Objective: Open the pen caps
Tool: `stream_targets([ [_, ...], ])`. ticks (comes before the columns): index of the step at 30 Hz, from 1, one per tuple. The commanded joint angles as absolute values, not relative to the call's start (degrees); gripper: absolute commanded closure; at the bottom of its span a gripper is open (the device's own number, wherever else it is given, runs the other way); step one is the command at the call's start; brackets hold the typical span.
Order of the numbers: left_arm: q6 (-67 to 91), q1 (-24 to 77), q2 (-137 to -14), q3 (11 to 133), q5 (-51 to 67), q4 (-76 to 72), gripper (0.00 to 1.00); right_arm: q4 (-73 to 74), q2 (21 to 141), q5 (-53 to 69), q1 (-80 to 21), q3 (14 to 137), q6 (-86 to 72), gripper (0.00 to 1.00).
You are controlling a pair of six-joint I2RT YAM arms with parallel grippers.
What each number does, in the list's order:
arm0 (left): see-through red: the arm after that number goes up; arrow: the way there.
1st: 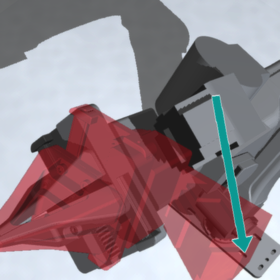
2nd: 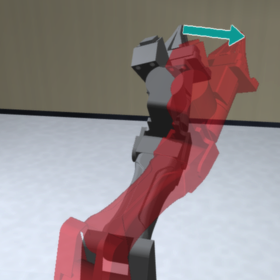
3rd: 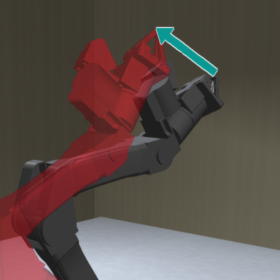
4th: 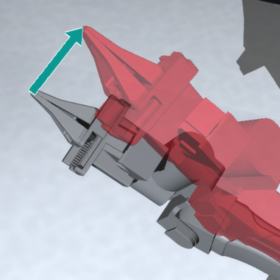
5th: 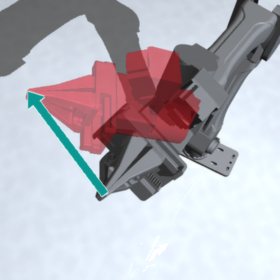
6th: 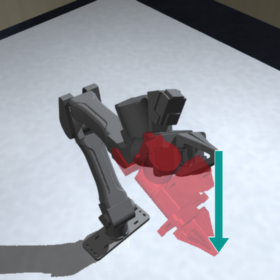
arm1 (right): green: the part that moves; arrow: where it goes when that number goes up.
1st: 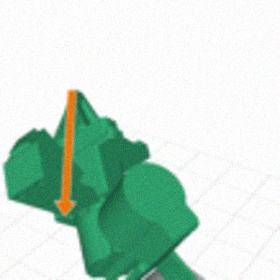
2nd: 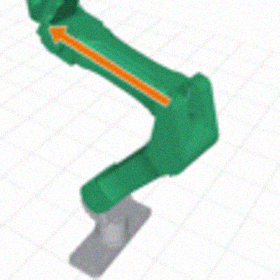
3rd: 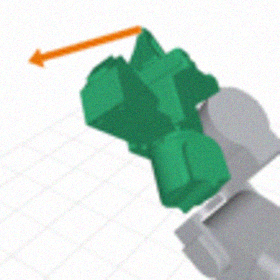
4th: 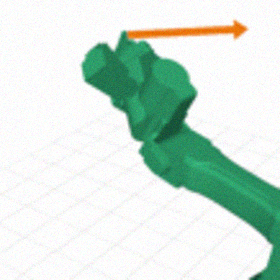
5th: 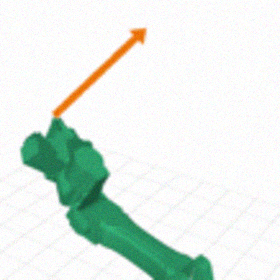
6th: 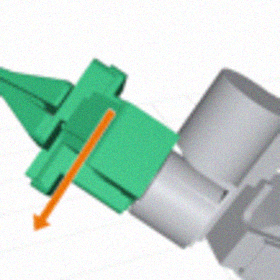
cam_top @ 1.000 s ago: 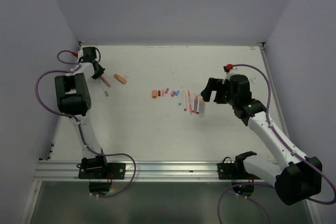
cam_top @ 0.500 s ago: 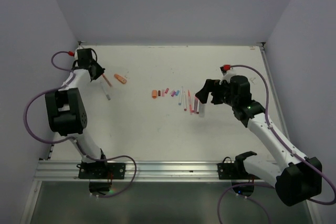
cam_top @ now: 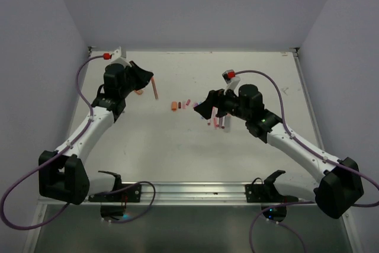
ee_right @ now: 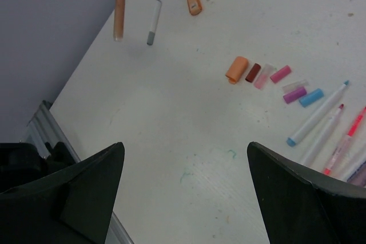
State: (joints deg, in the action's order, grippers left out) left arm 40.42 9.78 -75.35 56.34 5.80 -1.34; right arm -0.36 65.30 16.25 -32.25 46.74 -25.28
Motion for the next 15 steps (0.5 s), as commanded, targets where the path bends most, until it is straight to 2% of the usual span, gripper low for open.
stream_targets([
  [1,43.33,13.88,-70.23,53.09,8.44,-8.35,1.00,-9.31,67.05,16.79,-34.71,49.92,-28.73,0.08],
  [15,45.97,27.94,-61.26,45.35,4.75,-18.98,1.00,-18.01,77.86,15.56,-43.76,57.30,-28.65,0.14],
])
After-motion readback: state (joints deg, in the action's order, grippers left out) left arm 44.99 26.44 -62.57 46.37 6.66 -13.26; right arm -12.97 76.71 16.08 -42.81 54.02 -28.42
